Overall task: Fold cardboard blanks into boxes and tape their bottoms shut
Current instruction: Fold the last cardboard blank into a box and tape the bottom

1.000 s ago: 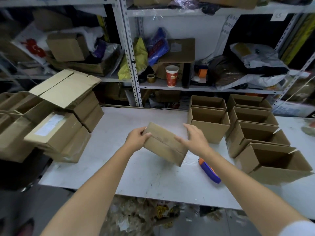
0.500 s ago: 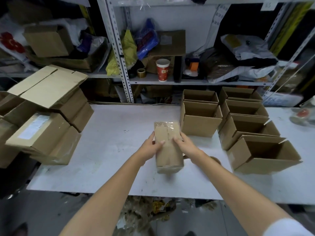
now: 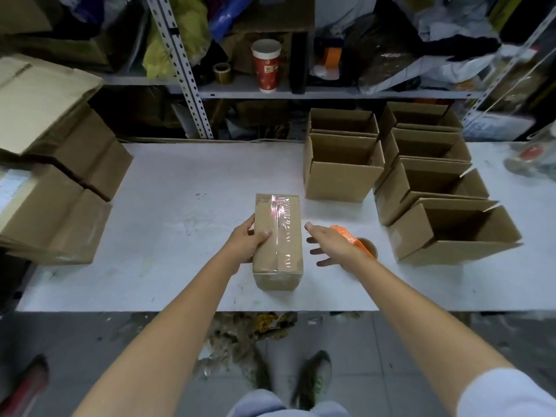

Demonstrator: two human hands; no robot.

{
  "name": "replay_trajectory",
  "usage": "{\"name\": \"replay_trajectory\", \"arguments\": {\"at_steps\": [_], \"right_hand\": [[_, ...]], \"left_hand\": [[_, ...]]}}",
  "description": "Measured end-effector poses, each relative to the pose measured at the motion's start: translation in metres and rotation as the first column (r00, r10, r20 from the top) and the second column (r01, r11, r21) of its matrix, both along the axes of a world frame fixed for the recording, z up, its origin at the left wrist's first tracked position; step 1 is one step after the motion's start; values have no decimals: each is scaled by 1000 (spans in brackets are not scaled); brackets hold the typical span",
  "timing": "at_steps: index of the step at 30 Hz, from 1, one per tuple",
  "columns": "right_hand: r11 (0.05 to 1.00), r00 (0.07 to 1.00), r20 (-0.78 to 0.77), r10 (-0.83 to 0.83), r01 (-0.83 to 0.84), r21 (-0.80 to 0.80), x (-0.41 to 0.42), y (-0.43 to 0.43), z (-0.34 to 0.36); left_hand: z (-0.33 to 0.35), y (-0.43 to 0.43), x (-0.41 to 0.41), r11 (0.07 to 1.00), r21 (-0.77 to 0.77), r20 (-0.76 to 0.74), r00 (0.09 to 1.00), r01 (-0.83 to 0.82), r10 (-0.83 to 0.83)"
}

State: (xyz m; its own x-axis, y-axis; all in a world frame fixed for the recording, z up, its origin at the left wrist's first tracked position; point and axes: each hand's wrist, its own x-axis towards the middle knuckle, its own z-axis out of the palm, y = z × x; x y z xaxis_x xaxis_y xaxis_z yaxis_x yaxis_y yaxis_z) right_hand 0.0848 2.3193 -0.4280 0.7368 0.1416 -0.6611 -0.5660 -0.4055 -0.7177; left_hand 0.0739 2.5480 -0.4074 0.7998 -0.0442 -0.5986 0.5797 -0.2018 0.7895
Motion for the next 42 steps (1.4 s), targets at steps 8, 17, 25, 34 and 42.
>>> {"name": "replay_trajectory", "arguments": {"at_steps": [8, 17, 25, 34, 42], "right_hand": [[682, 960, 106, 258, -103, -724, -4, -73, -83], [803, 938, 286, 196, 14, -596, 7, -61, -63], [913, 869, 341, 358, -249, -323, 29, -46, 92], [822, 783, 308, 540, -414, -391, 54, -9, 141], [731, 697, 319, 642, -431, -529, 69, 19, 133]], "left_hand": [[-13, -1, 3, 999, 31, 12, 1000, 11, -11], [-6, 0, 6, 998, 56, -23, 999, -25, 26], [54, -5, 42, 951, 258, 226, 946, 172, -233], [86, -9, 68, 971, 12, 272, 934, 237, -232], [70, 9, 77, 996, -88, 134, 991, 31, -19]]}}
